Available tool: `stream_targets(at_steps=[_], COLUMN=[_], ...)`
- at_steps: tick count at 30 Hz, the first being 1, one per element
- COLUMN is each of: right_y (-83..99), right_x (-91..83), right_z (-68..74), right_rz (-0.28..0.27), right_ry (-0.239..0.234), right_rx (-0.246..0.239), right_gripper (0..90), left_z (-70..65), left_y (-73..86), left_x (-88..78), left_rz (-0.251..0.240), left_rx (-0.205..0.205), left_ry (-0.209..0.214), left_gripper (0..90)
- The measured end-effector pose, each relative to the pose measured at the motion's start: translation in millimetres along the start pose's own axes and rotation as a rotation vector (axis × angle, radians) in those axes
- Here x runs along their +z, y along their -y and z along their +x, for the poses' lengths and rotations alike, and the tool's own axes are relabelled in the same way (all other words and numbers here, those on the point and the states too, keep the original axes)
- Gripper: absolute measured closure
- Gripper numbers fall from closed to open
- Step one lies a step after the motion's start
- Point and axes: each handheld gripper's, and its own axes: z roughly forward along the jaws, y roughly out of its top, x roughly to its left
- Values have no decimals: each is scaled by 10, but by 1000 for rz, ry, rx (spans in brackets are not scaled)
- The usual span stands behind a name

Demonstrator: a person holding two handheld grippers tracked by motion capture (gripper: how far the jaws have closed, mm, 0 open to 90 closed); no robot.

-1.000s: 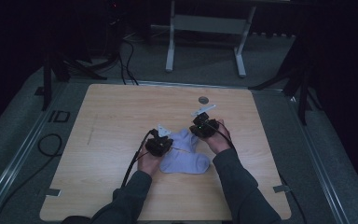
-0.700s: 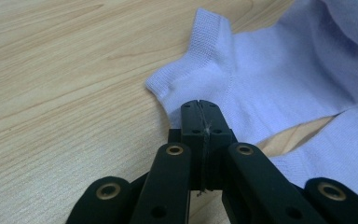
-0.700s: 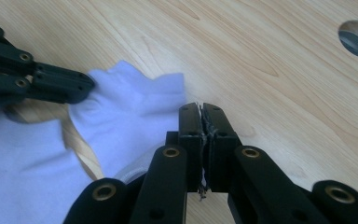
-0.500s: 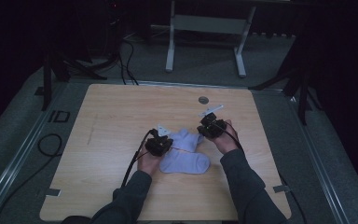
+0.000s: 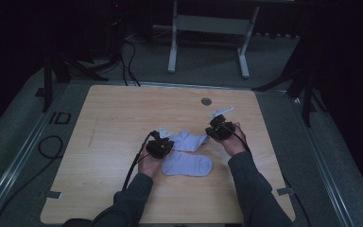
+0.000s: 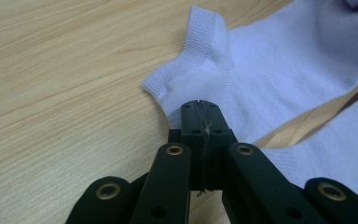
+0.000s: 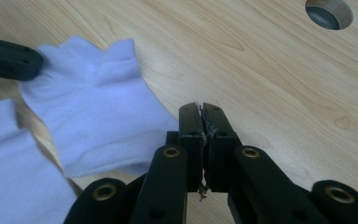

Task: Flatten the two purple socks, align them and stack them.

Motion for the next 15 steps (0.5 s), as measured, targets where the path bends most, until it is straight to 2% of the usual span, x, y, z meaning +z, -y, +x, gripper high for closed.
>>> stream_targets(at_steps=[9, 15], right_y=[36, 82], right_x=[31, 83], right_z=[-38, -15], right_rz=[-13, -8], right_ry=[25, 47], right_rx=[-1, -16], right_gripper=[873, 870], left_z=[25, 23], left_y=[26, 50], left_x=[-43, -81], left_rz=[9, 17], left_rx=[-20, -23], left_ry=[7, 10], left_gripper=[896, 895])
